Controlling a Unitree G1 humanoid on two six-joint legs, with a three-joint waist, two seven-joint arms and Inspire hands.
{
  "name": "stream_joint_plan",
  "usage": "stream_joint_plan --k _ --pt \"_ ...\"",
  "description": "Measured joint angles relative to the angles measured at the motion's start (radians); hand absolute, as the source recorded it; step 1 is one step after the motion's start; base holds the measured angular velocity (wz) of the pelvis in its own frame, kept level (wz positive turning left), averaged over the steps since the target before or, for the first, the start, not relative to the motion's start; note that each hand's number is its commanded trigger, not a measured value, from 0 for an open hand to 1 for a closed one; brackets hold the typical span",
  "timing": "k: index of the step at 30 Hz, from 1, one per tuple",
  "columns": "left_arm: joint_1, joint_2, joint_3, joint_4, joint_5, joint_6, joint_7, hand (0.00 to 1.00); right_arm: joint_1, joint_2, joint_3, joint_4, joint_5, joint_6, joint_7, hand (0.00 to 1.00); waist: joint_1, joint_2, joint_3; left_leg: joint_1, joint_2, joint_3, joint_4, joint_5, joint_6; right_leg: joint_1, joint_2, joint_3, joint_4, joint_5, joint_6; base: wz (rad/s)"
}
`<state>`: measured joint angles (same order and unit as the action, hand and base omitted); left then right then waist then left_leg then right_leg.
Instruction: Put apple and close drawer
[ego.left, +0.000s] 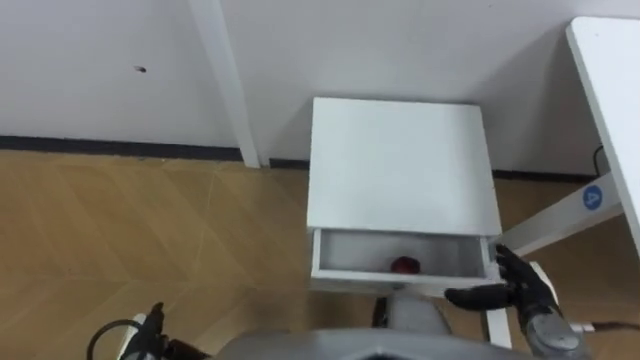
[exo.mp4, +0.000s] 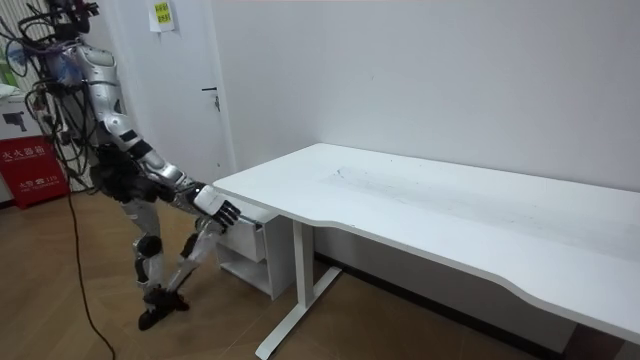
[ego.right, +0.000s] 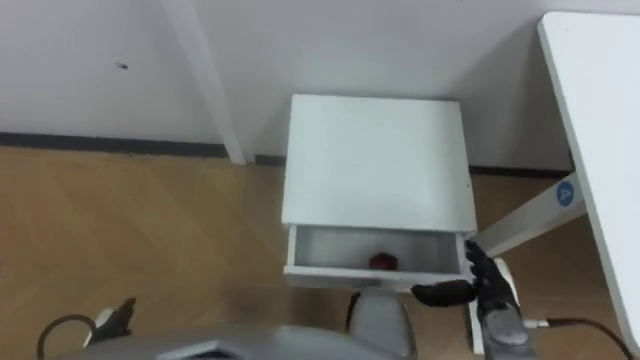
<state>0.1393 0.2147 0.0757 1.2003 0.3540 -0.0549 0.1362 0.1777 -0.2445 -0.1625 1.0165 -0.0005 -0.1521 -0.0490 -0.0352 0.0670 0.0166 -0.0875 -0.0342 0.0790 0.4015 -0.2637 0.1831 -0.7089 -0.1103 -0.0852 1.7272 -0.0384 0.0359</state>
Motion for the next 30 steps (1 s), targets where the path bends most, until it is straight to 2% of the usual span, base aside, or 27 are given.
stream_joint_plan --k 1,2,3,4,5,6,7,8,9,10,11,12,13,14,15,17,18,19,22,23,24,27,30 --pt "-0.002 0.002 0.0 -0.001 -0.002 0.007 0.0 0.0 0.002 -0.013 0.016 0.015 0.005 0.0 -0.007 0.0 0.001 0.008 -0.0002 -0.009 0.012 -0.001 0.009 -0.008 -0.005 -0.038 0.01 0.003 0.067 -0.021 -0.001 -0.08" --pt "-0.002 0.006 0.001 -0.004 -0.011 0.025 -0.002 0.0 -0.001 -0.03 0.042 0.05 0.014 0.001 -0.016 0.0 0.001 0.019 0.0038 -0.018 0.023 -0.001 0.027 -0.016 -0.003 -0.086 0.007 0.013 0.141 -0.051 0.003 -0.07" --pt "0.002 0.011 0.002 -0.004 -0.011 0.041 -0.005 0.0 -0.002 -0.036 0.063 0.078 0.023 0.014 -0.019 0.0 0.001 0.019 0.0045 -0.02 0.021 -0.001 0.045 -0.022 -0.001 -0.092 0.002 0.031 0.137 -0.071 0.012 0.0" --pt "0.008 0.012 0.003 -0.004 -0.01 0.045 -0.009 0.0 -0.002 -0.035 0.068 0.087 0.032 0.025 -0.018 0.0 0.0 0.025 0.0063 -0.022 0.02 0.0 0.053 -0.026 0.001 -0.081 -0.001 0.039 0.106 -0.073 0.013 0.08" --pt "0.014 0.012 0.003 -0.004 -0.009 0.048 -0.013 0.0 -0.005 -0.034 0.077 0.105 0.034 0.039 -0.022 0.0 0.0 0.022 0.0067 -0.024 0.014 0.0 0.062 -0.035 -0.002 -0.02 -0.011 0.046 -0.031 -0.074 0.02 0.09" --pt "0.03 0.013 0.006 -0.007 -0.01 0.048 -0.012 0.0 -0.012 -0.03 0.084 0.124 0.034 0.049 -0.022 0.0 0.0 0.008 0.0064 -0.025 -0.003 -0.002 0.063 -0.035 -0.004 0.073 -0.023 0.045 -0.243 -0.079 0.029 0.11" --pt "0.04 0.014 0.006 -0.008 -0.01 0.048 -0.012 0.0 -0.012 -0.028 0.087 0.129 0.034 0.055 -0.022 0.0 -0.002 -0.003 0.005 -0.026 -0.017 -0.009 0.062 -0.035 -0.008 0.127 -0.028 0.042 -0.364 -0.083 0.036 0.17" --pt "0.053 0.017 0.007 -0.008 -0.01 0.051 -0.012 0.0 -0.013 -0.024 0.097 0.141 0.037 0.063 -0.022 0.0 -0.004 -0.021 0.0059 -0.027 -0.036 -0.014 0.061 -0.036 -0.014 0.256 -0.028 0.033 -0.608 -0.093 0.048 0.19" --pt "0.054 0.017 0.006 -0.012 -0.01 0.06 -0.012 0.0 -0.014 -0.019 0.099 0.145 0.033 0.075 -0.022 0.0 0.003 -0.036 0.0035 -0.031 -0.048 -0.015 0.051 -0.033 -0.038 0.362 -0.021 0.026 -0.821 -0.101 0.052 0.11" --pt "0.053 0.018 0.006 -0.019 -0.011 0.064 -0.011 0.0 -0.019 -0.016 0.099 0.144 0.033 0.08 -0.022 0.0 0.009 -0.053 -0.0018 -0.03 -0.054 -0.013 0.036 -0.025 -0.05 0.402 -0.014 0.026 -0.907 -0.111 0.053 -0.04" --pt "0.051 0.02 -0.003 -0.034 -0.019 0.068 -0.003 0.0 -0.034 -0.008 0.101 0.146 0.037 0.08 -0.023 0.0 0.02 -0.07 -0.0054 -0.024 -0.064 -0.011 -0.006 -0.005 -0.085 0.477 -0.002 0.027 -1.067 -0.131 0.057 -0.1" --pt "0.051 0.021 -0.007 -0.039 -0.031 0.068 0.005 0.0 -0.044 -0.004 0.104 0.147 0.038 0.079 -0.023 0.0 0.024 -0.075 -0.009 -0.02 -0.067 -0.009 -0.033 0.008 -0.104 0.515 0.006 0.028 -1.147 -0.137 0.055 -0.11" --pt "0.047 0.023 -0.011 -0.046 -0.047 0.07 0.015 0.0 -0.058 0.005 0.104 0.149 0.039 0.074 -0.023 0.0 0.032 -0.089 -0.0124 -0.009 -0.066 -0.009 -0.074 0.031 -0.128 0.581 0.026 0.029 -1.286 -0.133 0.046 -0.11" --pt "0.046 0.027 -0.01 -0.063 -0.047 0.073 0.024 0.0 -0.059 0.016 0.104 0.149 0.039 0.068 -0.023 0.0 0.037 -0.111 -0.0166 -0.004 -0.067 -0.007 -0.099 0.043 -0.124 0.641 0.041 0.027 -1.397 -0.106 0.022 -0.13" --pt "0.04 0.027 -0.01 -0.069 -0.048 0.077 0.035 0.0 -0.067 0.026 0.104 0.149 0.04 0.064 -0.022 0.0 0.046 -0.127 -0.0154 -0.004 -0.067 -0.006 -0.101 0.045 -0.123 0.684 0.047 0.019 -1.489 -0.098 0.016 -0.07" --pt "0.036 0.023 -0.009 -0.068 -0.047 0.08 0.038 0.0 -0.068 0.039 0.104 0.152 0.04 0.061 -0.022 0.0 0.043 -0.145 -0.0201 0.0 -0.064 -0.008 -0.102 0.047 -0.119 0.727 0.051 0.004 -1.559 -0.089 0.018 0.02" --pt "0.027 0.016 -0.009 -0.068 -0.047 0.079 0.038 0.0 -0.071 0.043 0.104 0.159 0.04 0.054 -0.02 0.0 0.045 -0.149 -0.0189 0.007 -0.061 -0.008 -0.109 0.047 -0.119 0.737 0.054 0.0 -1.571 -0.089 0.018 0.03" --pt "0.027 0.011 -0.009 -0.067 -0.047 0.079 0.038 0.0 -0.074 0.045 0.104 0.162 0.04 0.053 -0.019 0.0 0.045 -0.148 -0.0187 0.01 -0.06 -0.008 -0.113 0.047 -0.119 0.744 0.056 -0.001 -1.575 -0.089 0.017 -0.03" --pt "0.007 -0.01 -0.009 -0.067 -0.047 0.076 0.045 0.0 -0.088 0.051 0.104 0.178 0.041 0.053 -0.011 0.0 0.045 -0.129 -0.0102 0.013 -0.05 -0.008 -0.122 0.047 -0.116 0.743 0.067 0.0 -1.577 -0.09 0.012 -0.04" --pt "0.005 -0.012 -0.009 -0.067 -0.047 0.072 0.045 0.0 -0.091 0.054 0.104 0.184 0.041 0.054 -0.01 0.0 0.044 -0.121 -0.0109 0.015 -0.046 -0.01 -0.13 0.052 -0.09 0.742 0.073 -0.004 -1.577 -0.094 0.005 0.0" --pt "0.005 -0.013 -0.008 -0.067 -0.047 0.068 0.045 0.0 -0.086 0.055 0.104 0.184 0.041 0.056 -0.004 0.0 0.042 -0.114 -0.0117 0.015 -0.042 -0.015 -0.132 0.056 -0.042 0.742 0.08 -0.007 -1.576 -0.1 -0.004 0.0" --pt "0.005 -0.019 0.0 -0.067 -0.047 0.068 0.044 0.0 -0.073 0.056 0.103 0.188 0.042 0.061 0.009 0.0 0.038 -0.099 -0.0079 0.027 -0.036 -0.015 -0.146 0.058 -0.048 0.744 0.084 -0.021 -1.576 -0.104 -0.01 0.02" --pt "0.006 -0.019 0.0 -0.067 -0.046 0.066 0.036 0.0 -0.063 0.058 0.102 0.193 0.058 0.066 0.018 0.0 0.037 -0.091 -0.0099 0.038 -0.034 -0.015 -0.166 0.063 -0.056 0.748 0.086 -0.029 -1.577 -0.105 -0.013 0.0"
